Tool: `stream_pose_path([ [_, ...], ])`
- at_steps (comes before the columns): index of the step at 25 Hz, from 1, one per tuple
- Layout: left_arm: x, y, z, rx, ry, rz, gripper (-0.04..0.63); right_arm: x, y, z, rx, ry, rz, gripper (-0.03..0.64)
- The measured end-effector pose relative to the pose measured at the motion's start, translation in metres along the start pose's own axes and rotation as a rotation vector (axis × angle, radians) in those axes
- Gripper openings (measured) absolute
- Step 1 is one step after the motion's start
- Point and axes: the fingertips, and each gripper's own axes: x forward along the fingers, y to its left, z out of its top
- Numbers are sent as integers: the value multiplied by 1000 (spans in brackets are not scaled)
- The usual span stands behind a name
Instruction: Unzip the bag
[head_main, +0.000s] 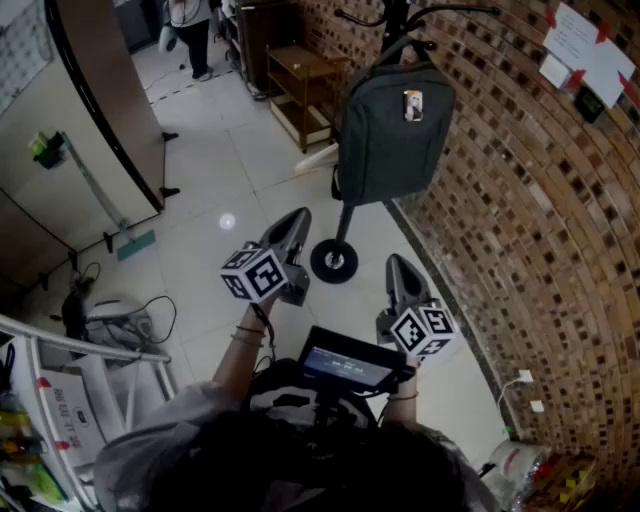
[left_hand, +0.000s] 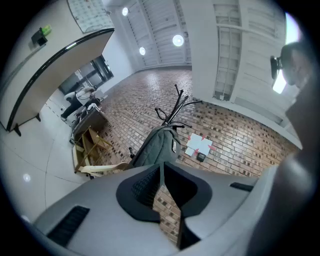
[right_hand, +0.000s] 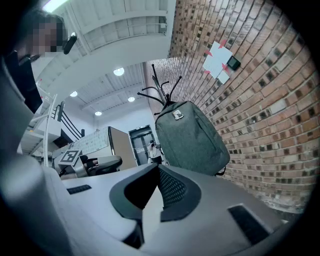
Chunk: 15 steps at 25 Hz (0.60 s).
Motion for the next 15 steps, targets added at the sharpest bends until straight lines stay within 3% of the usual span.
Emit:
stream_pose_path([
  [6, 25, -3, 21, -19, -52, 1, 34, -9, -22, -2, 27, 28, 1, -9],
  [15, 73, -16, 50, -11, -10, -92, 35, -2, -40, 0, 50, 10, 9, -8],
])
